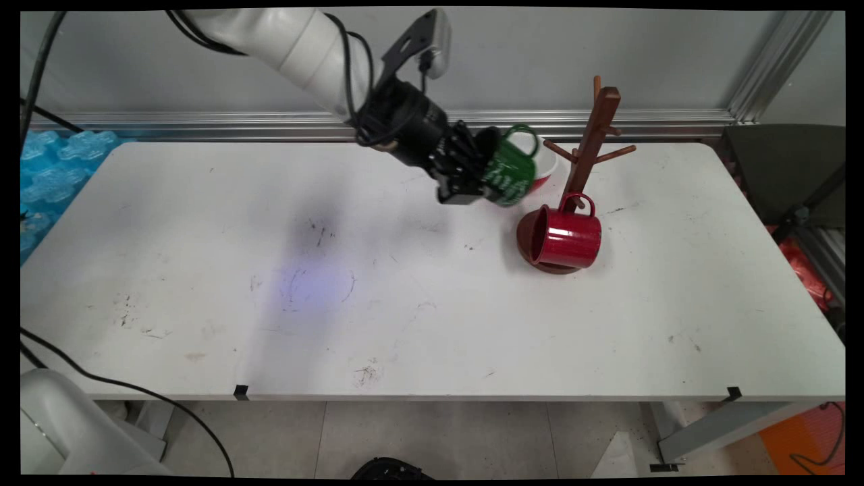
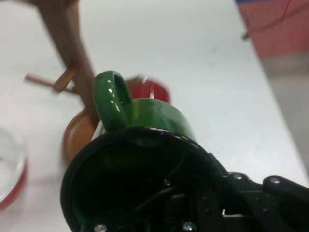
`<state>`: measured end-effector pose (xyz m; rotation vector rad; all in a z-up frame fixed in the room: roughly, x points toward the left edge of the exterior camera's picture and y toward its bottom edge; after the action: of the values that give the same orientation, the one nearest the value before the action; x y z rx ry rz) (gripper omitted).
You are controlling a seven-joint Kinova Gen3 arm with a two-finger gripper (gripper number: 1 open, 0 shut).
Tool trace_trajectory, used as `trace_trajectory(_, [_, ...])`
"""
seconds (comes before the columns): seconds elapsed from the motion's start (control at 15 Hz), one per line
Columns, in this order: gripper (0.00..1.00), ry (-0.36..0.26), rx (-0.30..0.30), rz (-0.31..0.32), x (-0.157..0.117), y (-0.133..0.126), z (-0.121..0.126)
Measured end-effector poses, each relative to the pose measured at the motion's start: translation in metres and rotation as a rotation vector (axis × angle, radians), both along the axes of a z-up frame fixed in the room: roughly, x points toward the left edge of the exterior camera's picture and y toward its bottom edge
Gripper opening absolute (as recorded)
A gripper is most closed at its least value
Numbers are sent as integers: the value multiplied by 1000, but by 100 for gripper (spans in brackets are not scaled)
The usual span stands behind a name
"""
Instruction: Place the picked object on the table
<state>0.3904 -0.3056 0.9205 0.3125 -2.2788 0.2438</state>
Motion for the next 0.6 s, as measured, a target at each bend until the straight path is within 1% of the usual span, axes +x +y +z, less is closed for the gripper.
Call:
trace_trajectory(0.13, [0, -77, -24, -13, 19, -9, 0])
trace_trajectory(0.27, [0, -137, -39, -24, 33, -15, -1])
trace_trajectory(0.6, [0, -285, -53, -58, 64, -30, -9])
